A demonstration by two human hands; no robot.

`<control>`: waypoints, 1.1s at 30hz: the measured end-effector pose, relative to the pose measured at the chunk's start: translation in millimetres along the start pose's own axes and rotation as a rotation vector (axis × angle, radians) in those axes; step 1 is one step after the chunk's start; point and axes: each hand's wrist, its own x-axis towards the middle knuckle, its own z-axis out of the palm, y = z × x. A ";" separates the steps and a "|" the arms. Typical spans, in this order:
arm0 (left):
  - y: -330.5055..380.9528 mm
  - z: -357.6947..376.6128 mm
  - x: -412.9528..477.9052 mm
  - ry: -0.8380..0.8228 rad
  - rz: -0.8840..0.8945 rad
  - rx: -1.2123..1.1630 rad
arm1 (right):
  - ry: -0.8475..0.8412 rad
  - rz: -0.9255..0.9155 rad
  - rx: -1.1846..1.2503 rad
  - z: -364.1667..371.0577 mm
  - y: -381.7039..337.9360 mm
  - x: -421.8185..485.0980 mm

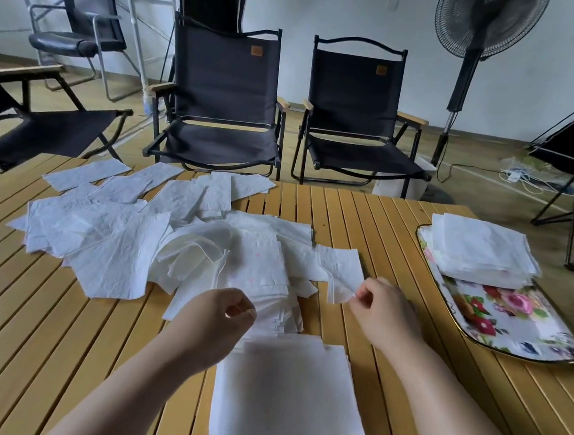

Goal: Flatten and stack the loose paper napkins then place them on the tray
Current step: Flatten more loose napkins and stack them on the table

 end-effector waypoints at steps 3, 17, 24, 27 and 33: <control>-2.4 -3.2 0.1 0.003 -0.019 -0.114 | -0.099 0.024 0.412 -25.0 -13.4 -11.0; 8.9 -13.3 -15.1 -0.301 -0.290 -0.942 | -0.714 0.263 1.135 -89.6 -52.7 -70.2; -2.0 -21.3 -27.8 -0.354 -0.234 -0.324 | -0.628 0.088 0.223 -78.8 -42.6 -73.4; -5.7 -20.4 -29.9 -0.492 -0.234 -0.159 | -0.702 0.069 0.017 -67.3 -40.4 -71.7; -8.1 -18.6 -20.0 -0.443 -0.259 0.117 | -0.352 0.057 -0.102 -45.9 -51.3 -58.7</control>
